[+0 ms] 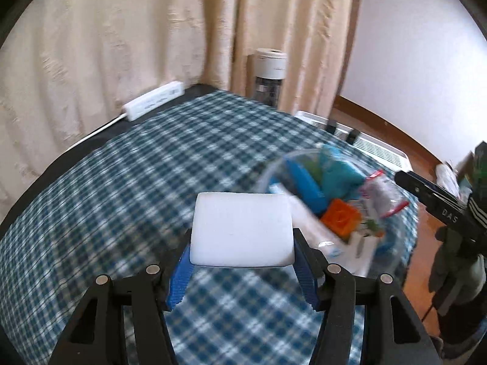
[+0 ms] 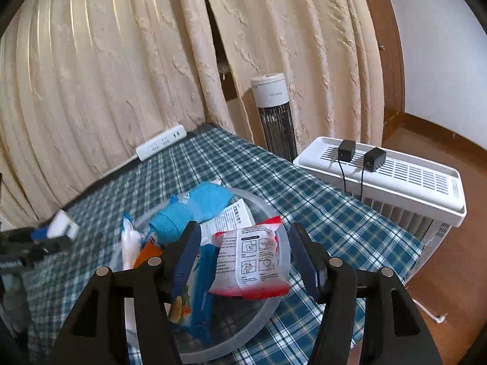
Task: Organize objects
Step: 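Carry the red packet into the clear bowl with the right gripper while the left gripper holds the sponge, then lower the white sponge into the clear bowl and open the left gripper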
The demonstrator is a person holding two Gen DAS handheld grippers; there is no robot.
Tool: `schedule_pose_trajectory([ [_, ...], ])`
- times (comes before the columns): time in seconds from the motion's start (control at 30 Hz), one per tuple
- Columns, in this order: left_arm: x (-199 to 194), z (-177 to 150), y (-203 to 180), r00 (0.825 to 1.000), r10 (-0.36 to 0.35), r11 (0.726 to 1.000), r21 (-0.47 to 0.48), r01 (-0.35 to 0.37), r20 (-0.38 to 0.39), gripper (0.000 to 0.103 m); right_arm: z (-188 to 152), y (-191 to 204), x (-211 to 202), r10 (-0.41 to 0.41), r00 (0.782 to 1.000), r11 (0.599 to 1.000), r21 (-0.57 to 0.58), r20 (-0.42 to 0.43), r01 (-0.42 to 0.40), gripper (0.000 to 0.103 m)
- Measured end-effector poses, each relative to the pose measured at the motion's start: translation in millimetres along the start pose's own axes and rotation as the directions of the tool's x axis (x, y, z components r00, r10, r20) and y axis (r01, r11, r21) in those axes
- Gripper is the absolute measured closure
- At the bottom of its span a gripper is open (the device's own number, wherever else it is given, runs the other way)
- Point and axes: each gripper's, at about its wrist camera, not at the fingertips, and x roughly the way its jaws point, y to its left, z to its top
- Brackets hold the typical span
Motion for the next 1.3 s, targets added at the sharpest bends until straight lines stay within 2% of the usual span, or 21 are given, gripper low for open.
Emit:
schedule_pose_trajectory([
  [0.2,7.4,12.8,-42.0,0.998,-0.062,0.996,0.07,0.062,-0.014,0.04,0.6,-14.2,-10.0,0.025,1.0,0.999,0.023,0.016,-0.025,0.041],
  [0.53,30.0,16.6,-110.9,0.976,-0.198,0.96,0.185,0.212,-0.091,0.04,1.7,-48.6,-16.3,0.022,0.999,0.995,0.092,0.037,-0.025,0.038],
  [0.7,46.8,15.2,-130.1,0.97,-0.204,0.948,0.221,0.23,-0.133,0.04,-0.3,-62.8,-14.5,0.015,0.999,0.993,0.118,0.035,-0.019,0.038],
  [0.93,64.9,17.6,-129.6,0.971,-0.187,0.951,0.221,0.216,-0.145,0.039,-2.1,-72.0,-9.0,0.016,1.0,0.99,0.139,0.02,-0.019,0.038],
  [1.0,65.5,17.0,-130.1,0.97,-0.197,0.947,0.229,0.226,-0.145,0.036,-2.0,-72.2,-9.0,0.017,1.0,0.99,0.139,0.021,-0.019,0.038],
  [1.17,61.4,13.3,-135.8,0.961,-0.233,0.931,0.25,0.264,-0.149,0.012,-1.8,-71.7,-9.0,0.015,1.0,0.991,0.135,0.023,-0.018,0.038],
  [1.3,56.6,10.4,-135.5,0.965,-0.223,0.933,0.256,0.253,-0.138,0.01,-1.4,-68.4,-9.8,0.014,1.0,0.991,0.129,0.028,-0.018,0.038],
])
